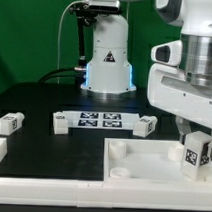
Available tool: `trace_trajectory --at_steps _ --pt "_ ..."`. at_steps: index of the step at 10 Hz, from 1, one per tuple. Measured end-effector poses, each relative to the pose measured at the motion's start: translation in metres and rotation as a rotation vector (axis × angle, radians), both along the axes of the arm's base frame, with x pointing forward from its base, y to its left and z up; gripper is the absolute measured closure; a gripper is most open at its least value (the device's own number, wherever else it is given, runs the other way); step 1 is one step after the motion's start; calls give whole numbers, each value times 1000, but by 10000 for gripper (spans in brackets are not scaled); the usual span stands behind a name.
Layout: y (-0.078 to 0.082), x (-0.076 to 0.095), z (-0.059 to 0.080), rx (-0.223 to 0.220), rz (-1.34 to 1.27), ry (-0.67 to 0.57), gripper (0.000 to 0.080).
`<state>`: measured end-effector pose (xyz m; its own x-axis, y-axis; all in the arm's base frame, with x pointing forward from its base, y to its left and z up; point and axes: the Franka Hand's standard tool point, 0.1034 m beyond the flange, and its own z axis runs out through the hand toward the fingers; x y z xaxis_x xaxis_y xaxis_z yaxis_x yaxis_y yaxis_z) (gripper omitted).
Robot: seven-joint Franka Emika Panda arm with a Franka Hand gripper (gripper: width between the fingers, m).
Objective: Assemble one leg
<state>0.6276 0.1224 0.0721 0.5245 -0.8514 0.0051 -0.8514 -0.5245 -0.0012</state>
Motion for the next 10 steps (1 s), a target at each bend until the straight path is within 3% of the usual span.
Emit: trace_trajectory --at_steps 1,2,3,4,10 --pt "0 0 0 0 33 0 503" --pt "1 0 0 0 77 -1 319" --pt "2 0 -1 1 95 -10 203" --pt "1 0 -2 0 229 -22 166" --pt "3 4 -2 -28 1030 -51 151"
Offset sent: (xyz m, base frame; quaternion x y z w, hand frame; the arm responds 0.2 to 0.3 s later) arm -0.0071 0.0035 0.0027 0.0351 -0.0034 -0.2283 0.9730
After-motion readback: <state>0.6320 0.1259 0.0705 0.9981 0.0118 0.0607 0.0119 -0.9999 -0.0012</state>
